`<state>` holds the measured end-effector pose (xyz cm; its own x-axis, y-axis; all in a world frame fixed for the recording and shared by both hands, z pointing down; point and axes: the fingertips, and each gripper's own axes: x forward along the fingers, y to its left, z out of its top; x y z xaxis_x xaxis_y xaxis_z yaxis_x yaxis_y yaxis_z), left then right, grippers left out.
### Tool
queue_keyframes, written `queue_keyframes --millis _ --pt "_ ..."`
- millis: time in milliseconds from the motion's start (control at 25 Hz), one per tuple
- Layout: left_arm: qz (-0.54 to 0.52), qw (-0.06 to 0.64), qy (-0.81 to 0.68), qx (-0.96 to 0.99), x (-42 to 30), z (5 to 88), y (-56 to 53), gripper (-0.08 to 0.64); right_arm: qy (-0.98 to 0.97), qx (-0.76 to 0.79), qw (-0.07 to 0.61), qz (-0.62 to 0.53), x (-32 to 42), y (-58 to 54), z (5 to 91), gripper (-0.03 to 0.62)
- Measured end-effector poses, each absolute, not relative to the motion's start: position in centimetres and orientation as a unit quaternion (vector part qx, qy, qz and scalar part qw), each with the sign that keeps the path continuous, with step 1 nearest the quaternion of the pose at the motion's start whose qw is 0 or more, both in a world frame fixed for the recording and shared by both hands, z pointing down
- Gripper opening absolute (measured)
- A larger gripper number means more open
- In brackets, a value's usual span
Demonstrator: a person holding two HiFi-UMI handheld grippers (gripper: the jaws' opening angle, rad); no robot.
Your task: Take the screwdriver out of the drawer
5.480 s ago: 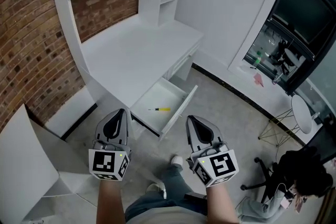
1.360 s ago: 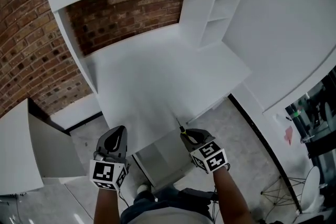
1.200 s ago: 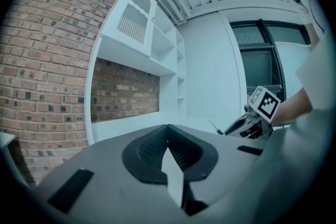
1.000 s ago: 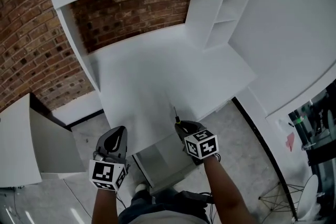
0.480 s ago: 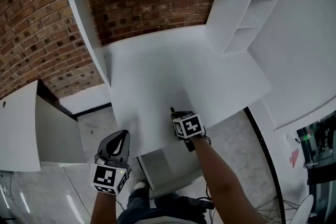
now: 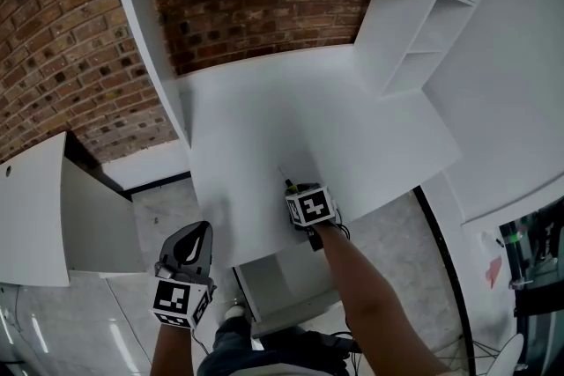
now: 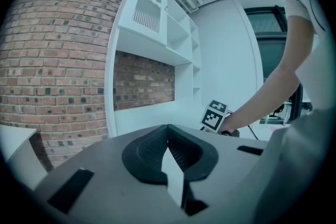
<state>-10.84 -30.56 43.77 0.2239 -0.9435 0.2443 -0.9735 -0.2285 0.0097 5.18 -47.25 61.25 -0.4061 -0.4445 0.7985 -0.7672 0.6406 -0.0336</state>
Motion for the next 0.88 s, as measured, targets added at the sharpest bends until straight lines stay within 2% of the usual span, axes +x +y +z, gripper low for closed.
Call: queue_keyframes --millis 120,360,680,880 --pt "0.09 0.075 -0.608 0.785 -10.7 43.4 -31.0 0.014 -0.821 0.384 0.375 0.196 5.5 -47.1 59.9 0.144" --pt "0.076 0.065 -0.587 0.803 -9.7 42.8 -32.1 0.014 -0.843 0.406 0.309 0.169 7.4 -45.9 54.0 0.145" --pt "0.047 0.048 -0.56 0.826 -7.9 40.5 -33.2 0.014 -0.858 0.464 0.193 0.105 11.4 -41.3 43.2 0.012" --pt "0.026 0.028 -0.539 0.841 -6.3 38.2 -33.3 0.014 -0.851 0.51 0.123 0.031 13.9 -36.8 36.3 0.011"
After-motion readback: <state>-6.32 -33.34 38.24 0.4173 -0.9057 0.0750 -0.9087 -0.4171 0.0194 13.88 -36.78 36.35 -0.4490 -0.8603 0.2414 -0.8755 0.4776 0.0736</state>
